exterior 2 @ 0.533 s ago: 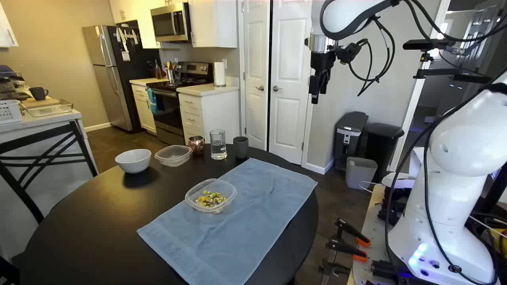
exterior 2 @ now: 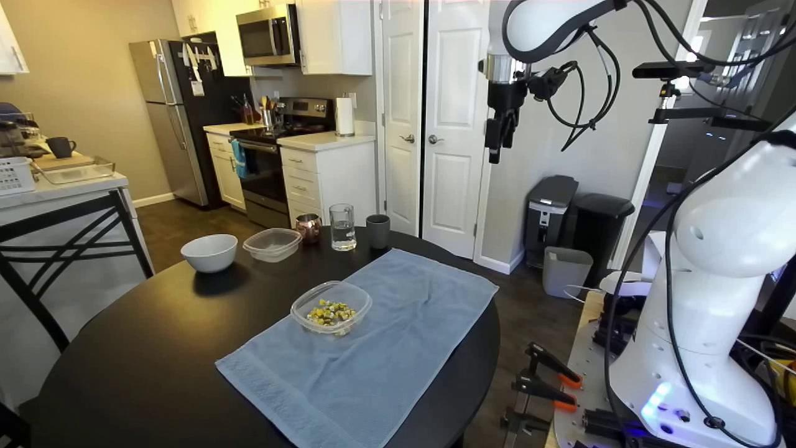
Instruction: Pour the sweets out of the bowl
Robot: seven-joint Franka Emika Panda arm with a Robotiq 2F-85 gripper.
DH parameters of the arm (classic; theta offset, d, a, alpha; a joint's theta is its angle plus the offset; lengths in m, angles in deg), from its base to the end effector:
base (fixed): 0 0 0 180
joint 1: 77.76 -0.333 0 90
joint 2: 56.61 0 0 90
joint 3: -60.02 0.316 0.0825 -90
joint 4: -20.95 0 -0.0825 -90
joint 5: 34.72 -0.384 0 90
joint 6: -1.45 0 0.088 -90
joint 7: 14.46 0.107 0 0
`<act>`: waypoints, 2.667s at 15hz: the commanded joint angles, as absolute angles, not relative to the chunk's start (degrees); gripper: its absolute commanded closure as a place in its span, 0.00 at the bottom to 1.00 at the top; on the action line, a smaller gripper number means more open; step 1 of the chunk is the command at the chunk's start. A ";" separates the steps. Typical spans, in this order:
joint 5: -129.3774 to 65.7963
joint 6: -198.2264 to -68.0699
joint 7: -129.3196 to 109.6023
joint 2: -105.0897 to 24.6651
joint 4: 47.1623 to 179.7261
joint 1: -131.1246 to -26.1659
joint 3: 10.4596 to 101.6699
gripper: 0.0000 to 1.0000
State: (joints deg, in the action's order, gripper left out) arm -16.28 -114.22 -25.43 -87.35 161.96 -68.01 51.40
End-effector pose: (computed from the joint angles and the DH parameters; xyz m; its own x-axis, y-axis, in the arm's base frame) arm 0.3709 -0.1468 0.4918 0.9992 0.0191 0.0348 0.0105 -0.9723 0.2335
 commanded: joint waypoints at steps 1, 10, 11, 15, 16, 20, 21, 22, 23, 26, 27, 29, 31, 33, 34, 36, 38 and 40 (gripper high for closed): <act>-16.21 -114.04 -25.36 -87.36 161.84 -68.23 51.24 0.00; -13.57 -128.40 -22.87 -75.38 159.96 -66.73 49.56 0.00; -13.56 -131.34 -22.08 -72.51 159.07 -66.54 49.46 0.00; -11.25 -136.25 -8.47 -61.89 153.39 -65.51 52.33 0.00; -10.04 -134.87 -3.05 -59.33 150.74 -65.61 52.85 0.00; -12.70 -132.71 5.94 -52.30 143.28 -69.17 53.72 0.00; -13.74 -132.74 6.53 -51.00 141.76 -70.00 53.83 0.00; -16.31 -133.62 5.36 -49.92 140.81 -70.85 54.14 0.00; -18.29 -134.13 4.52 -49.04 139.91 -71.48 54.32 0.00; -31.72 -137.57 -2.60 -48.02 139.16 -72.47 56.50 0.00; -35.22 -137.98 -4.42 -47.79 138.81 -72.71 57.17 0.00; -40.89 -138.27 -8.87 -48.03 138.90 -73.23 58.57 0.00; -46.42 -137.79 -13.57 -49.00 139.76 -73.37 59.74 0.00; -51.14 -136.92 -18.03 -49.84 140.96 -73.42 60.78 0.00; -51.26 -136.64 -20.42 -50.52 142.14 -73.59 61.00 0.00; -49.15 -136.73 -16.84 -48.33 139.56 -74.13 60.29 0.00; -49.32 -136.73 -17.64 -48.58 140.20 -74.16 60.47 0.00; -49.32 -136.73 -17.74 -48.68 140.33 -74.16 60.47 0.00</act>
State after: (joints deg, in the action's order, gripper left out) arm -49.28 -136.89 -17.74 -48.67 140.42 -73.64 61.01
